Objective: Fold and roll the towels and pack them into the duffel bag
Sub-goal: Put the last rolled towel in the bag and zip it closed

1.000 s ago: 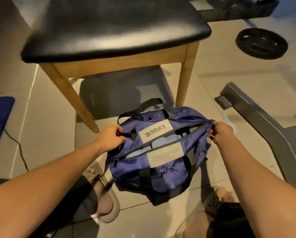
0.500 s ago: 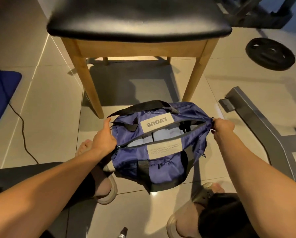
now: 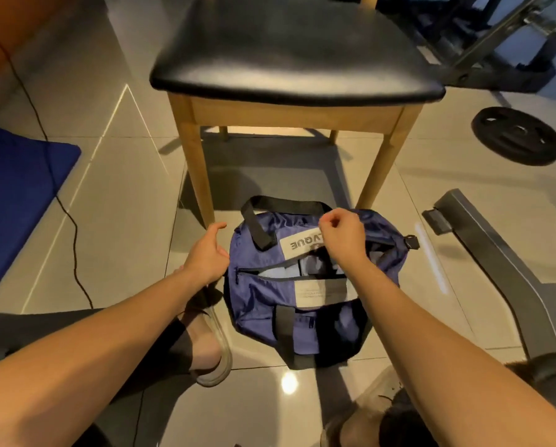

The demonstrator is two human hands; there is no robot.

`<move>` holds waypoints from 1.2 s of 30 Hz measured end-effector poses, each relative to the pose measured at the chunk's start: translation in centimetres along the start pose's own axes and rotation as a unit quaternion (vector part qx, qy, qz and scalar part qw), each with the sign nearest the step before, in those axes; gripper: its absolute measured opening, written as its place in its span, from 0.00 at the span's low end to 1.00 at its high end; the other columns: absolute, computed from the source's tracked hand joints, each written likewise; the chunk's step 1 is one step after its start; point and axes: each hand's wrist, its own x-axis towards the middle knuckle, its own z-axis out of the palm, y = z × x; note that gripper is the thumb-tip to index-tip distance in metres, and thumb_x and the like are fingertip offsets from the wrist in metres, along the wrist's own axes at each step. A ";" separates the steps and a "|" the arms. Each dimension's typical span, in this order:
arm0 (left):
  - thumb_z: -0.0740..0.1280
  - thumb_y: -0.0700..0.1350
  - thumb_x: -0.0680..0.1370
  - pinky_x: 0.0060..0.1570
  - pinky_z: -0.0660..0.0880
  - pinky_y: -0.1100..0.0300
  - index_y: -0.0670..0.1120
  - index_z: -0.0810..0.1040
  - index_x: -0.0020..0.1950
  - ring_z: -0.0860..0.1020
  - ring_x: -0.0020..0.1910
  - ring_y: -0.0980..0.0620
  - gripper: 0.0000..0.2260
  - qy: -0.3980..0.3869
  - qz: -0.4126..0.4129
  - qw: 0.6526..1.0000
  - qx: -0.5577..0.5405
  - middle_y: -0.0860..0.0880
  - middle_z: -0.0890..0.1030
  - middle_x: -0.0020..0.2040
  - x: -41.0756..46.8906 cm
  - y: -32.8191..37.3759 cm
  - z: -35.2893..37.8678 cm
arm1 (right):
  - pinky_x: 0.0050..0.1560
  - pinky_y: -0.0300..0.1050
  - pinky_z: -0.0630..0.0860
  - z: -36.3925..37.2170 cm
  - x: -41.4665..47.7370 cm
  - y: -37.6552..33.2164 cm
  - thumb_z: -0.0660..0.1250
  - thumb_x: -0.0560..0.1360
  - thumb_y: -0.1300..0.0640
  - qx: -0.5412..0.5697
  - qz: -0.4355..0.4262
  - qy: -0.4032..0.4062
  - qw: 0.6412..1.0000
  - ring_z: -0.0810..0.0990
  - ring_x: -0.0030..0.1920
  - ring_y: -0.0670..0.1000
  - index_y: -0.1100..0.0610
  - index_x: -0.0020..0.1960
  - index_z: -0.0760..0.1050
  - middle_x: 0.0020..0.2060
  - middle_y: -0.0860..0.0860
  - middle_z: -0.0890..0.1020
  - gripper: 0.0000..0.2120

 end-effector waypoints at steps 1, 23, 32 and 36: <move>0.65 0.34 0.78 0.42 0.78 0.48 0.54 0.65 0.74 0.81 0.42 0.39 0.27 0.001 -0.008 1.000 -0.014 0.38 0.82 0.43 0.0 0.4 -0.5 | 0.37 0.50 0.72 1.6 -1.0 -0.9 0.64 0.77 0.60 -0.014 -0.029 -0.061 0.998 0.73 0.32 0.51 0.59 0.35 0.73 0.29 0.54 0.77 0.13; 0.57 0.32 0.81 0.38 0.73 0.58 0.46 0.81 0.48 0.74 0.37 0.49 0.15 -0.017 0.021 1.000 0.004 0.47 0.78 0.42 -0.6 2.5 -3.4 | 0.39 0.52 0.77 4.4 -3.3 -4.5 0.74 0.76 0.53 -0.164 -0.067 -0.257 0.950 0.80 0.36 0.54 0.63 0.38 0.82 0.34 0.58 0.83 0.14; 0.65 0.33 0.76 0.42 0.79 0.54 0.47 0.81 0.40 0.79 0.40 0.46 0.11 -0.009 0.010 0.991 0.134 0.49 0.80 0.38 0.1 1.6 -4.1 | 0.27 0.44 0.59 -5.8 1.7 1.0 0.71 0.74 0.58 -0.211 0.107 -0.152 0.960 0.68 0.28 0.53 0.58 0.30 0.65 0.25 0.53 0.69 0.19; 0.69 0.42 0.77 0.48 0.78 0.55 0.50 0.81 0.46 0.79 0.48 0.50 0.04 0.028 0.145 0.963 0.225 0.53 0.79 0.47 -0.9 4.4 -2.2 | 0.28 0.44 0.61 -5.7 1.6 0.7 0.72 0.73 0.60 -0.176 0.113 -0.144 0.967 0.69 0.29 0.52 0.58 0.31 0.66 0.27 0.53 0.71 0.18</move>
